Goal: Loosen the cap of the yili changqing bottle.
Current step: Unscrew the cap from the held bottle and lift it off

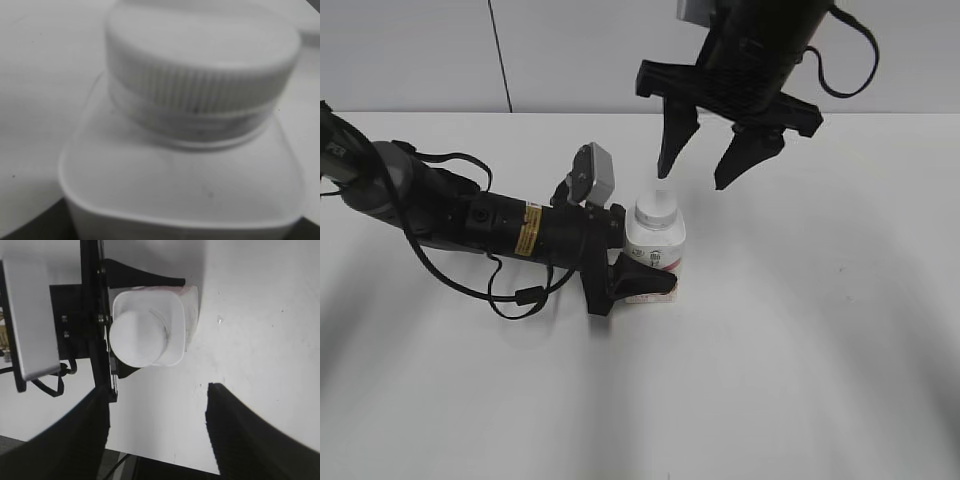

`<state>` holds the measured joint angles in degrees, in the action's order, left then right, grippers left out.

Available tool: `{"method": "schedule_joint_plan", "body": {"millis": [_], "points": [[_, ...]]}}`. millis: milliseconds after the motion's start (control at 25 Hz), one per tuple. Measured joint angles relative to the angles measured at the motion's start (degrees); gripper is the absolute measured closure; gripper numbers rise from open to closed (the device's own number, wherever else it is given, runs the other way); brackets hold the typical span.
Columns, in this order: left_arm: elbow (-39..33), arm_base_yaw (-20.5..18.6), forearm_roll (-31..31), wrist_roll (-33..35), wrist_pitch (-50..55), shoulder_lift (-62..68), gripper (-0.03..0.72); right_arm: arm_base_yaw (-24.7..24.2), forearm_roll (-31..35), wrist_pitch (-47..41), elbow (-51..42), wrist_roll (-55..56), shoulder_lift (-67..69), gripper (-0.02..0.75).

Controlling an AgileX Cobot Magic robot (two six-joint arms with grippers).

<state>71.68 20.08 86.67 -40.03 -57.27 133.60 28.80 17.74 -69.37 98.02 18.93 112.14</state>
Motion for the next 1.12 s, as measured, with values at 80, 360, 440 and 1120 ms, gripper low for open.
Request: {"method": "schedule_joint_plan", "body": {"millis": [80, 360, 440, 1120], "points": [[0.0, 0.0, 0.0, 0.0, 0.02, 0.0, 0.26, 0.47, -0.28, -0.04, 1.18, 0.11, 1.76, 0.257], [0.0, 0.07, 0.0, 0.0, 0.07, 0.0, 0.26, 1.75, -0.5, -0.11, 2.96, 1.13, 5.52, 0.257], [0.0, 0.07, 0.0, 0.0, 0.07, 0.0, 0.26, 1.75, -0.5, -0.17, 2.96, 1.2, 6.21, 0.257], [0.0, 0.07, 0.0, 0.0, 0.13, 0.0, 0.26, 1.75, 0.08, 2.58, 3.26, 1.37, 7.12, 0.257]]}}
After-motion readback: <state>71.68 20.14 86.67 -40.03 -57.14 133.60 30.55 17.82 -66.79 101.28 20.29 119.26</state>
